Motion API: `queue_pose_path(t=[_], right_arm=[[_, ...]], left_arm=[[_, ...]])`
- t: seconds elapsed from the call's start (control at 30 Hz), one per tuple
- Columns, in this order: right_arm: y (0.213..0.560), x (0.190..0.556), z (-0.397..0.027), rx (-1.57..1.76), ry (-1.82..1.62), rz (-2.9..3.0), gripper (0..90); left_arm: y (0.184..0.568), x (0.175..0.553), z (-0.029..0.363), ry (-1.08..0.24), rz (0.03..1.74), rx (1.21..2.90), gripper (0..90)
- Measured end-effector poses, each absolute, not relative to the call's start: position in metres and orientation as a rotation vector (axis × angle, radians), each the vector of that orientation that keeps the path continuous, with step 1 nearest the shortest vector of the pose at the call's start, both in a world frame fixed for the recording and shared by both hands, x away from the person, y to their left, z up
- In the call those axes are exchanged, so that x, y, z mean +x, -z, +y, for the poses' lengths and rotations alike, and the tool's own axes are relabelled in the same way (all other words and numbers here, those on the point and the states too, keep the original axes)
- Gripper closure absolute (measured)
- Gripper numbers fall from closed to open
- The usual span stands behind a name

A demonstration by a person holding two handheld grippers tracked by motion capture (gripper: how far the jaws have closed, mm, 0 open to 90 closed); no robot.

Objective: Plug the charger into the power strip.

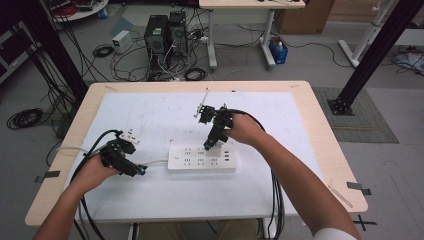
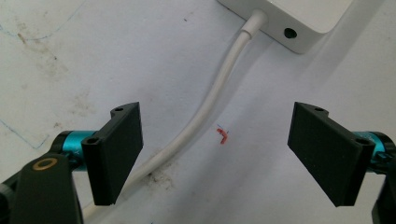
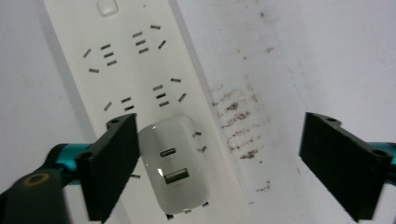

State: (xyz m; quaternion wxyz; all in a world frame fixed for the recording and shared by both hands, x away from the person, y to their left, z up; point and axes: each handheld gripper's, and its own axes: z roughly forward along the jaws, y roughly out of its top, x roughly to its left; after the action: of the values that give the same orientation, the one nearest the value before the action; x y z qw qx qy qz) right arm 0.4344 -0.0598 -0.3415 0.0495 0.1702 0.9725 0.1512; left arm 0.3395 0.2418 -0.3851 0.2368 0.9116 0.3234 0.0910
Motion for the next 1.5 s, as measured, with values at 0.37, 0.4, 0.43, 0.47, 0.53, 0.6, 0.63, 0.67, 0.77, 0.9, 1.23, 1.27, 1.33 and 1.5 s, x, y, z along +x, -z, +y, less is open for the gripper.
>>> queue_pose_path(t=[0.37, 0.4, 0.43, 0.47, 0.53, 0.6, 0.63, 0.67, 0.77, 0.9, 1.23, 1.27, 1.33, 1.5], right_arm=[[0.321, 0.43, -0.078, 0.66, -0.557, 2.87, 0.8], [0.319, 0.427, -0.085, 0.681, -0.571, 2.845, 0.9], [0.319, 0.427, -0.085, 0.681, -0.571, 2.845, 0.9], [0.317, 0.424, -0.089, 0.705, -0.58, 2.832, 0.9], [0.313, 0.418, -0.099, 0.727, -0.616, 2.791, 0.9], [0.308, 0.411, -0.109, 0.76, -0.649, 2.763, 0.9], [0.306, 0.407, -0.115, 0.775, -0.664, 2.747, 0.9], [0.304, 0.403, -0.122, 0.785, -0.687, 2.733, 0.9], [0.298, 0.394, -0.139, 0.831, -0.713, 2.696, 0.9], [0.293, 0.383, -0.161, 0.897, -0.735, 2.673, 0.9], [0.296, 0.356, -0.211, 1.013, -0.765, 2.556, 0.9], [0.297, 0.354, -0.215, 1.027, -0.768, 2.546, 0.9], [0.3, 0.351, -0.223, 1.046, -0.771, 2.534, 0.9], [0.306, 0.347, -0.236, 1.088, -0.774, 2.516, 0.9]], left_arm=[[0.382, 0.335, 0.241, -0.26, 0.877, 2.494, 18.2], [0.382, 0.335, 0.242, -0.261, 0.879, 2.495, 18.2], [0.381, 0.335, 0.242, -0.261, 0.882, 2.495, 18.2], [0.381, 0.335, 0.242, -0.265, 0.885, 2.5, 18.2], [0.379, 0.335, 0.241, -0.27, 0.887, 2.499, 18.2], [0.377, 0.336, 0.241, -0.271, 0.89, 2.491, 18.2], [0.375, 0.336, 0.241, -0.271, 0.893, 2.484, 18.2], [0.374, 0.336, 0.24, -0.273, 0.895, 2.478, 18.2], [0.371, 0.337, 0.24, -0.28, 0.901, 2.473, 18.2], [0.366, 0.339, 0.239, -0.299, 0.911, 2.471, 18.2], [0.363, 0.342, 0.24, -0.343, 0.957, 2.443, 18.2], [0.363, 0.342, 0.241, -0.349, 0.958, 2.445, 18.2], [0.362, 0.343, 0.242, -0.36, 0.975, 2.434, 18.2], [0.362, 0.345, 0.245, -0.362, 0.982, 2.423, 18.2]])
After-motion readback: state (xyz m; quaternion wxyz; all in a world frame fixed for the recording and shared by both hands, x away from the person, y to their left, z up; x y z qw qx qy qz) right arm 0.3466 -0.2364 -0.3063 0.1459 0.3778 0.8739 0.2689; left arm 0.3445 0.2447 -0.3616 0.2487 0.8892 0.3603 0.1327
